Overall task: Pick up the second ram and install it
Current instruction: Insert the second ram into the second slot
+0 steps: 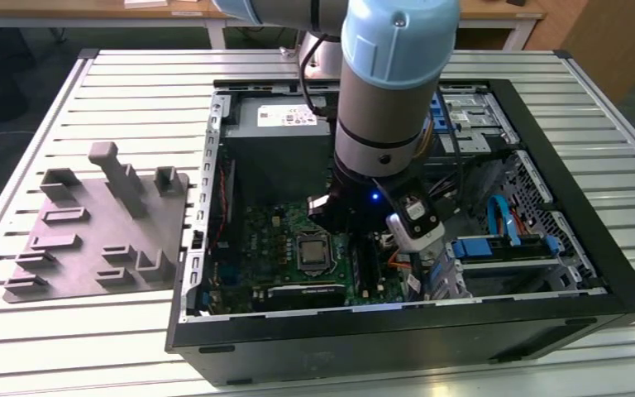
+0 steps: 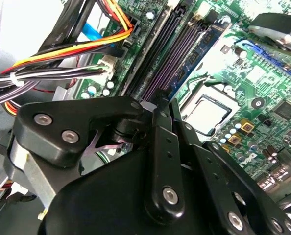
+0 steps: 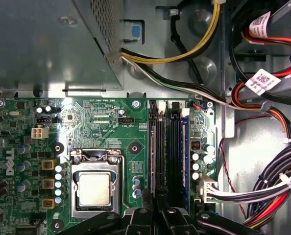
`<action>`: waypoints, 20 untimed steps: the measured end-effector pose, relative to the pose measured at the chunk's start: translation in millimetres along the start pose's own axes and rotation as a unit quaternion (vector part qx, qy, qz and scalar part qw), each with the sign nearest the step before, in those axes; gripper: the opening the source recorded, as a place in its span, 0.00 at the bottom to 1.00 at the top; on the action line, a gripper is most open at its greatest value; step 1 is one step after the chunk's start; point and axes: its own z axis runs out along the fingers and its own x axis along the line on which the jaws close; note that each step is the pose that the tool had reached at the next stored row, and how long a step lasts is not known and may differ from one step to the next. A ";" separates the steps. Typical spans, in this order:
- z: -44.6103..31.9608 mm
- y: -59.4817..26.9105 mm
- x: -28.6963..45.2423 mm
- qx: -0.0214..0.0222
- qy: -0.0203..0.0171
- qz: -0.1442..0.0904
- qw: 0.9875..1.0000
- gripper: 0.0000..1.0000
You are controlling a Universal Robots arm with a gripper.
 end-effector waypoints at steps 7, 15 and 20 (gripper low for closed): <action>-0.3 1.0 -3.3 0.000 0.000 -0.008 1.000 0.14; -1.7 2.8 -4.5 0.000 0.001 -0.019 1.000 0.14; -1.6 2.9 -4.5 -0.001 0.001 -0.024 1.000 0.14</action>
